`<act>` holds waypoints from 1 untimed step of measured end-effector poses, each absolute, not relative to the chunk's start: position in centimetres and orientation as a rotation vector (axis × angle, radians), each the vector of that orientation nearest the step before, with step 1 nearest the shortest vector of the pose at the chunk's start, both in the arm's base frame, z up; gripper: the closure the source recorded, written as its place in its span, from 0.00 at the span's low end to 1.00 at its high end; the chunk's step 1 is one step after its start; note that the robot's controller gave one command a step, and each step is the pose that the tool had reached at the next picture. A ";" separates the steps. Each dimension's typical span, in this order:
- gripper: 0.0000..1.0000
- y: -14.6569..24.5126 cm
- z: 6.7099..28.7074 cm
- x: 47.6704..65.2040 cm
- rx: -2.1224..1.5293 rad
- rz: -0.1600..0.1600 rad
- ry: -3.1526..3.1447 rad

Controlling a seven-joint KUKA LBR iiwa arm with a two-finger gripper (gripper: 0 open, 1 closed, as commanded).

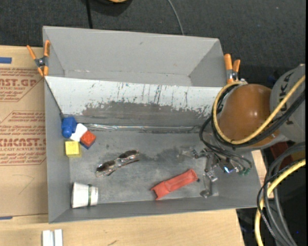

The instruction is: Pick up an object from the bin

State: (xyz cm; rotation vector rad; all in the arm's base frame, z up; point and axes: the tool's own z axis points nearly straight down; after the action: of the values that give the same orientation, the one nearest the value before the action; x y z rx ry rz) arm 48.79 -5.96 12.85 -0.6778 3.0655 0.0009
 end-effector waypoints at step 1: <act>0.00 -4.4 7.9 48.9 -0.863 -0.005 3.007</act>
Offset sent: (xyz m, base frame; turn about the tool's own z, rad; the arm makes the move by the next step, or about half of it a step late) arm -0.0059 0.0214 -0.0585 -0.1399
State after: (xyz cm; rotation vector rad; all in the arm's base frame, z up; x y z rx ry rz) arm 48.87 -4.45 7.93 -0.8626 3.0070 -0.0054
